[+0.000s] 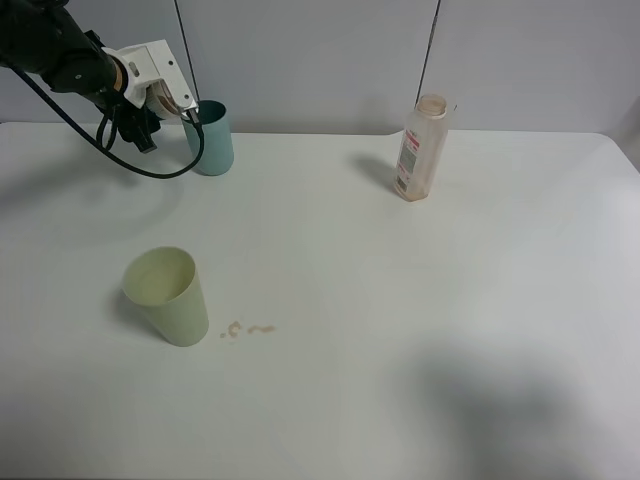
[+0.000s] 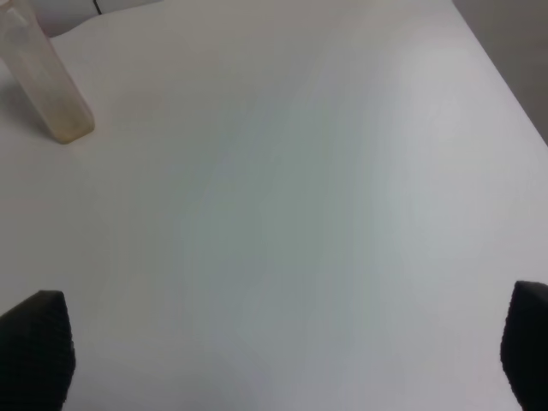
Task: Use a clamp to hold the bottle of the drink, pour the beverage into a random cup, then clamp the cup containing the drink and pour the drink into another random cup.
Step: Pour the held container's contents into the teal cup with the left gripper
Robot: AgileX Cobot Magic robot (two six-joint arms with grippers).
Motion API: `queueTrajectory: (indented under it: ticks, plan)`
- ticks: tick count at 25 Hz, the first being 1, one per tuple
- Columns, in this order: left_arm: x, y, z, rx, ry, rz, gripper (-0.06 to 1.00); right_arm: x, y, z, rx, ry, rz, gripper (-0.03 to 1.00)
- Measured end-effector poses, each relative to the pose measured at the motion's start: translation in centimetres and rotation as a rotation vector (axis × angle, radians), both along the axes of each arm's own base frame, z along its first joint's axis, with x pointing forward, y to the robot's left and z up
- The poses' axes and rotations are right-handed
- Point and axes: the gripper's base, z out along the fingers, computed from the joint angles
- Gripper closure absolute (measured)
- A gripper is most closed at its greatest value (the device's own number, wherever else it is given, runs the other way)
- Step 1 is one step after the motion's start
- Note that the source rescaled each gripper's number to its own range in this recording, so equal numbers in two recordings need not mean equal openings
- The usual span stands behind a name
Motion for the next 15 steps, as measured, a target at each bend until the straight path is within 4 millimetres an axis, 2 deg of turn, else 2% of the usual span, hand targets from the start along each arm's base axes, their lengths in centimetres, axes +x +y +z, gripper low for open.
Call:
queueTrajectory:
  ticks: [15]
  plan:
    - [0.05,0.03,0.08,0.014,-0.003,-0.008,0.93,0.0,0.0,0.0,0.0,0.0,0.0,-0.03]
